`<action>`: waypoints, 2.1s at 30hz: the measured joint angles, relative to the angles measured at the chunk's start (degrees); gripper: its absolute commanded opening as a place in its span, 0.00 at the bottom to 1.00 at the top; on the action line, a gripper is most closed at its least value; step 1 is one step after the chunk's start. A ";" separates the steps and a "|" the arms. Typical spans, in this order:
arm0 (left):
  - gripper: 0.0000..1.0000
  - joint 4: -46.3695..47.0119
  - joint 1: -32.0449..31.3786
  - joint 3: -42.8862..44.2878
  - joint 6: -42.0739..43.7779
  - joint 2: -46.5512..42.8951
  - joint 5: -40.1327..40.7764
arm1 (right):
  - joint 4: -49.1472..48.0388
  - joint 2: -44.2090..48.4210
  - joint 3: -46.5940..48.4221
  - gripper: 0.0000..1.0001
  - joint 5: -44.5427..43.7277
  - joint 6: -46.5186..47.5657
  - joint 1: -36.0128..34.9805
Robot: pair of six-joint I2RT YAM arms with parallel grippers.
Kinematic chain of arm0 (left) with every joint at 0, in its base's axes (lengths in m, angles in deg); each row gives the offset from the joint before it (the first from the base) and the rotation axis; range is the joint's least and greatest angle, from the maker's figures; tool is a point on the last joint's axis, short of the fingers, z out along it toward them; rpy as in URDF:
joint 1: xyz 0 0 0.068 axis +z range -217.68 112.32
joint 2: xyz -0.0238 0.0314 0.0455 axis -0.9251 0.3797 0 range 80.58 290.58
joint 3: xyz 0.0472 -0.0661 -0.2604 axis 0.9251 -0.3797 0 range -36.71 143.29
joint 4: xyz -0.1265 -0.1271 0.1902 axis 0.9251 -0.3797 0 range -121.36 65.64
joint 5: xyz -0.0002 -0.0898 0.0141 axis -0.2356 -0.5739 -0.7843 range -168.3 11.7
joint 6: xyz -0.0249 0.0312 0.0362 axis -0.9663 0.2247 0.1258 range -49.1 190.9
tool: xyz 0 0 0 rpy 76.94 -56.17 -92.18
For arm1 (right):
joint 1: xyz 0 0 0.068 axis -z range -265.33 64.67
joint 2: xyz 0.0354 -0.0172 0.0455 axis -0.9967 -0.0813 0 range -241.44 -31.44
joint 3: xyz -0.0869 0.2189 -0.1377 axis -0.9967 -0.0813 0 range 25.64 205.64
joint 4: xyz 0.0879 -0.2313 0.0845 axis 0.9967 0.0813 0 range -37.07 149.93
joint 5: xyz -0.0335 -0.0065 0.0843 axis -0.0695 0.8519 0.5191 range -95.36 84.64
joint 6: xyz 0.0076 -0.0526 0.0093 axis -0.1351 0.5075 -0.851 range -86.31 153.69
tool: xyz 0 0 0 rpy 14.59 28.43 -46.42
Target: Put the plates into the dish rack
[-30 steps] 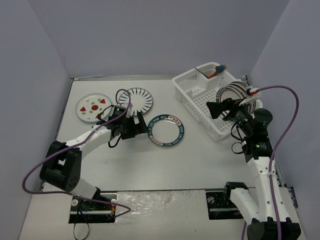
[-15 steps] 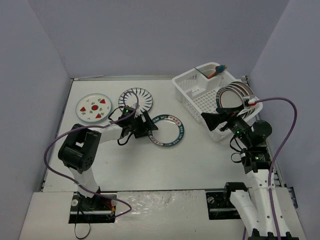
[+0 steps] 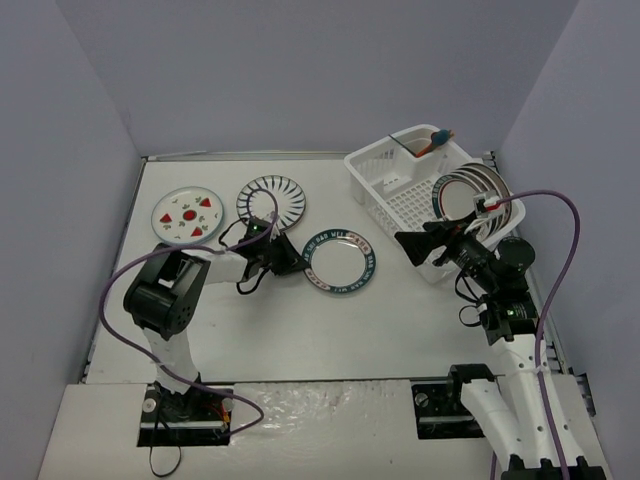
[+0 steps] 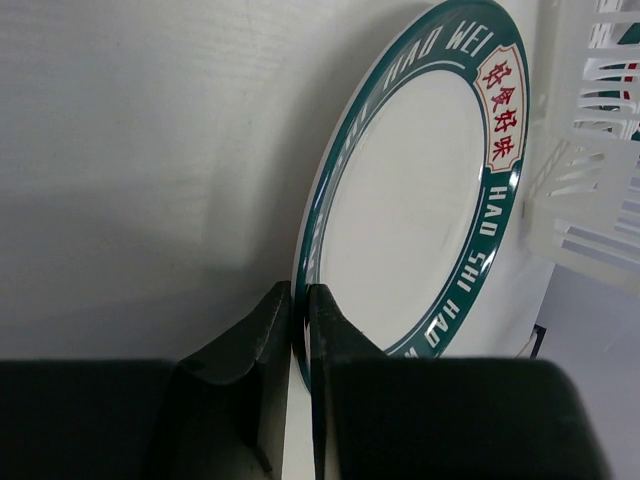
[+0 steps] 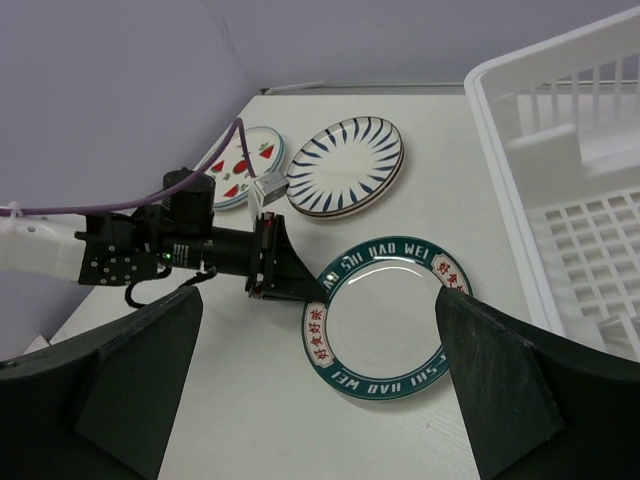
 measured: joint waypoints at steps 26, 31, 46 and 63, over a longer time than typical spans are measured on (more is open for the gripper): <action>0.00 -22.86 4.79 -2.86 9.23 -42.18 -2.33 | -1.73 -26.28 5.13 0.96 2.25 -3.46 -12.67; 0.00 -23.23 5.73 -2.86 9.14 -43.78 -3.94 | -4.90 -29.89 5.33 0.91 3.68 -3.48 -15.84; 0.02 -20.66 6.78 -3.29 7.99 -45.41 -7.29 | -11.22 -33.71 6.47 0.06 6.69 -4.79 -18.90; 0.97 -41.17 7.62 5.65 23.99 -45.95 5.04 | 10.10 -24.92 18.95 0.00 -5.91 14.05 -12.40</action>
